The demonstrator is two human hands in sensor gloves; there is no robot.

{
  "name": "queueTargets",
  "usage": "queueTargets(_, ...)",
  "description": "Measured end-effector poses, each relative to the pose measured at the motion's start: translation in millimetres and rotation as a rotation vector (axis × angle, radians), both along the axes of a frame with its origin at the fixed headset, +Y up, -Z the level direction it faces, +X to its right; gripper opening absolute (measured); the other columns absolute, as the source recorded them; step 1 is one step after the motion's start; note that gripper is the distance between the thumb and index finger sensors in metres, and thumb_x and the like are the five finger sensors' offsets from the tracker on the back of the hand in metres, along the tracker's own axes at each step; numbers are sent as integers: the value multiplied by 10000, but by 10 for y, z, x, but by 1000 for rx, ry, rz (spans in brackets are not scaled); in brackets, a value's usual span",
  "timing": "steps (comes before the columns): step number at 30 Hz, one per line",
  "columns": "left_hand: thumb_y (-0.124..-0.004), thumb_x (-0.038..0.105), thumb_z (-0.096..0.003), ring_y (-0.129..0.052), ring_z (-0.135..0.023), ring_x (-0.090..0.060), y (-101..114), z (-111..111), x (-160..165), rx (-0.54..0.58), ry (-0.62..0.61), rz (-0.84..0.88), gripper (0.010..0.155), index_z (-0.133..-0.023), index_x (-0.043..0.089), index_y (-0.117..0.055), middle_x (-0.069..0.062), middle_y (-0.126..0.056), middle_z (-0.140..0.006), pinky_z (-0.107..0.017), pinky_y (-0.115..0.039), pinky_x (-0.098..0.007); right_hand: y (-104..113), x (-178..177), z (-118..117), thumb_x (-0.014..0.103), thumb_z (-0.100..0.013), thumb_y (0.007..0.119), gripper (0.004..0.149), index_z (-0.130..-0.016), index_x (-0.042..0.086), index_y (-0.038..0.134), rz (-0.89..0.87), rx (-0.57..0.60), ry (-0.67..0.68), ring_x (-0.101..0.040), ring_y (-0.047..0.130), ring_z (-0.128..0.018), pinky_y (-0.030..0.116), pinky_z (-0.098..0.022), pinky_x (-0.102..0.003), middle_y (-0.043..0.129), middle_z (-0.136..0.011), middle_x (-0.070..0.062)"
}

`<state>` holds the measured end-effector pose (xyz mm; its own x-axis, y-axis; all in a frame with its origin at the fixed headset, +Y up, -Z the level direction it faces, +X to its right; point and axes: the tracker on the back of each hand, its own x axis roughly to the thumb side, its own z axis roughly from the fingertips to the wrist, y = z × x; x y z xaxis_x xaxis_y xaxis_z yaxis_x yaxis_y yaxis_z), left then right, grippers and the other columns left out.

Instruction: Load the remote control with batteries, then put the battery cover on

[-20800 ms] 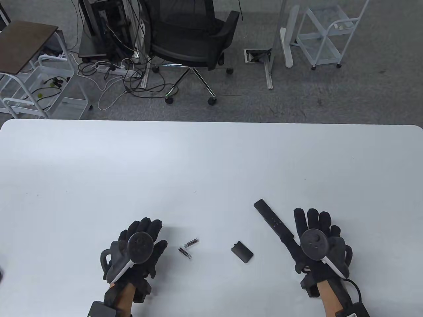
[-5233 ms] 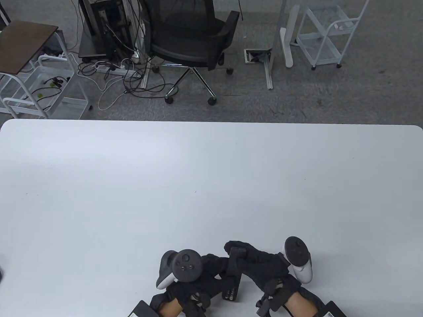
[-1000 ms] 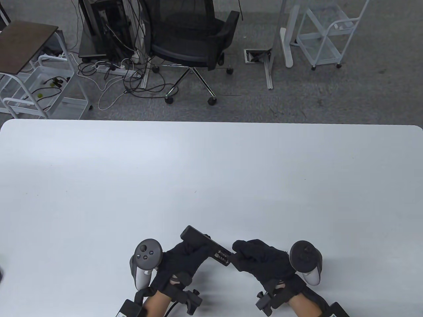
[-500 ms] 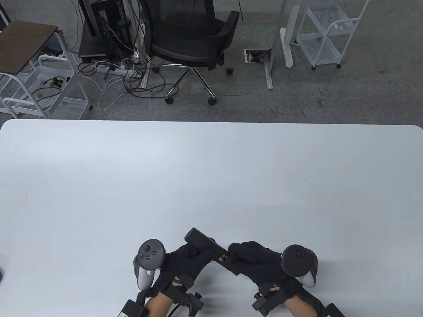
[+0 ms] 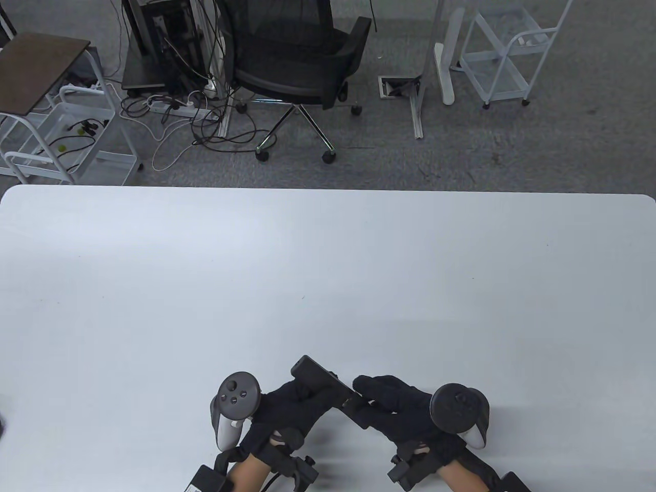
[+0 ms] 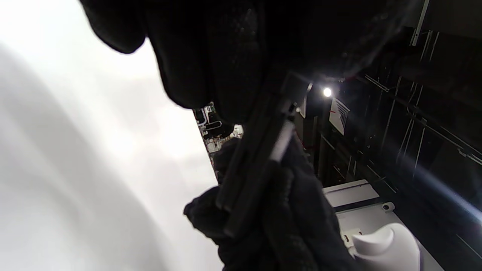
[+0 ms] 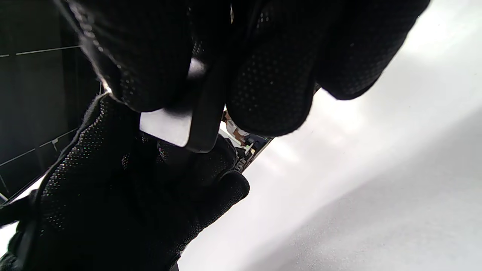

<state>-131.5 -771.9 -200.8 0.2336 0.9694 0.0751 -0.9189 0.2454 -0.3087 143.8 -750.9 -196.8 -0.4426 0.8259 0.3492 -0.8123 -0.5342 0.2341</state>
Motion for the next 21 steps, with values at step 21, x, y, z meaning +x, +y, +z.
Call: queueTargets(21,-839,581,-452,-979,-825,-224,-15,7,62,-15,-39,5,549,-896,259,-825,58,-1046,-759,-783,-687,-552,-54,-41,-26,371,-390,912,542,-857,99,868,-35,-64,72,-239,1074,-449,794,-528,-574,1018,-712,-132)
